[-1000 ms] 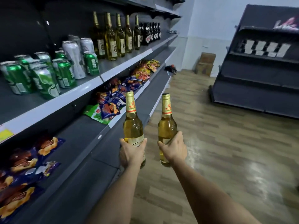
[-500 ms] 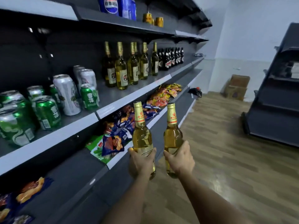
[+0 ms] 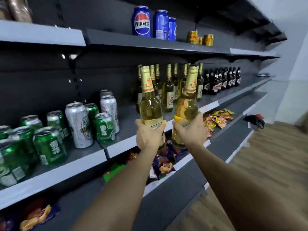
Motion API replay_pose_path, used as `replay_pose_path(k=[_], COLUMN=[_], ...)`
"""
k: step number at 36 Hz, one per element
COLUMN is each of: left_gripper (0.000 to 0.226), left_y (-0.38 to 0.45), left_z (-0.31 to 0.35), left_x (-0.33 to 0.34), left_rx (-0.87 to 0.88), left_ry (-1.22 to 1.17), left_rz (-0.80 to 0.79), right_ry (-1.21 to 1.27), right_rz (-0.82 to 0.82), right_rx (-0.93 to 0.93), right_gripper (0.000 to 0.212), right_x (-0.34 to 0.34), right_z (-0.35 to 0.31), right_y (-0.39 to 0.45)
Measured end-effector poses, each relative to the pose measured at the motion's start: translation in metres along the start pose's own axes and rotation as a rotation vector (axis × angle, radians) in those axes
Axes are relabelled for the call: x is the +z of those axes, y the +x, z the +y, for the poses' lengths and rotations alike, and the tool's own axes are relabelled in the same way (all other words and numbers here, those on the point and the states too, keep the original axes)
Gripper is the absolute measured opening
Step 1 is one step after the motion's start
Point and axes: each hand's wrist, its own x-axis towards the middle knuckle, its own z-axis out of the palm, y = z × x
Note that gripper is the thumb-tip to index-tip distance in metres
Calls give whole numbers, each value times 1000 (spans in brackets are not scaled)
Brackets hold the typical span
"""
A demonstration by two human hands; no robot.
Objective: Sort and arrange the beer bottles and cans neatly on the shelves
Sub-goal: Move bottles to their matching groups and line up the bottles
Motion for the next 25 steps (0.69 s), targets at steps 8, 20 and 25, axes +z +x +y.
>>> replay_pose_path(k=[8,20,25], left_gripper=[81,70,69], left_y=[106,160,166], left_z=[-9,-26,-33], left_x=[14,34,30], left_rx=[-28,-3,-5], left_ry=[-27,24,55], left_rz=[136,190,232], right_ry=[126,79,118], right_rz=[-83,-280,-326], right_rx=[-64,-194,-190], right_gripper=[70,72,76], right_x=[62,153,175], right_z=[-36,-53,-52], right_y=[79,122,124])
